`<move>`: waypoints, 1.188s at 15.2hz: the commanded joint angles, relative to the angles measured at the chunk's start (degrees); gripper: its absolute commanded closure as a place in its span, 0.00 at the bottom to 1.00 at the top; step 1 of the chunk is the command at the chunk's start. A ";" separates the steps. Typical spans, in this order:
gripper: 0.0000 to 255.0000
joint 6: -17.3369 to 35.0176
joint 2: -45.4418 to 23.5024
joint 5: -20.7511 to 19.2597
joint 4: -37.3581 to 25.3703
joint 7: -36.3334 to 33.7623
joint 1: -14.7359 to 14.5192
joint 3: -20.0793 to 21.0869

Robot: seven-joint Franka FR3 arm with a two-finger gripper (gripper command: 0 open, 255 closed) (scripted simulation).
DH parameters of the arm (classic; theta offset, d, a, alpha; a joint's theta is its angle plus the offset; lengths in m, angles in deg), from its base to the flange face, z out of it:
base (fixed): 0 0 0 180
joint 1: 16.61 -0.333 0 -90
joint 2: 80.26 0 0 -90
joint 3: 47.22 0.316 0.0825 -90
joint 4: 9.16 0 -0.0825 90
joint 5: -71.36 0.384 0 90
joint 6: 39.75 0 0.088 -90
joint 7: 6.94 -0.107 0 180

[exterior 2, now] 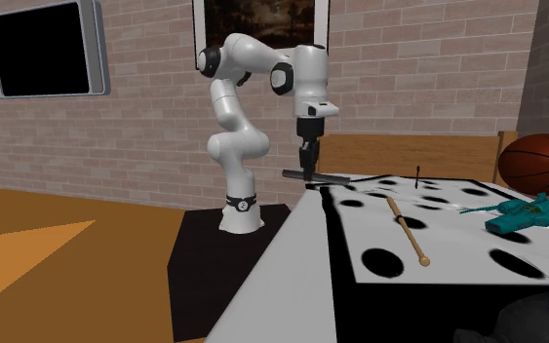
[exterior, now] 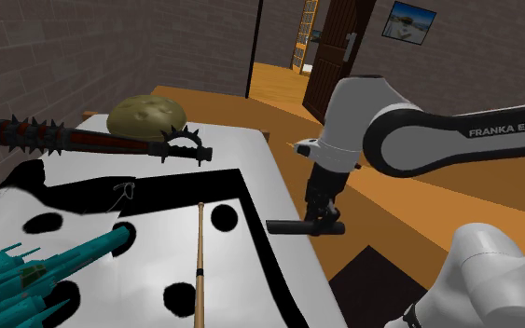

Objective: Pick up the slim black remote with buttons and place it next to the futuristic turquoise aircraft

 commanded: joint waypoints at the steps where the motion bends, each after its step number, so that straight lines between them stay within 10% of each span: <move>1: 1.00 -1.69 0.51 -0.02 -1.18 -0.21 -0.03 0.04; 9: 1.00 -7.96 1.81 -0.28 -6.16 -0.60 0.04 -0.12; 18: 1.00 -5.04 -7.61 4.34 -13.85 -12.44 -4.72 9.48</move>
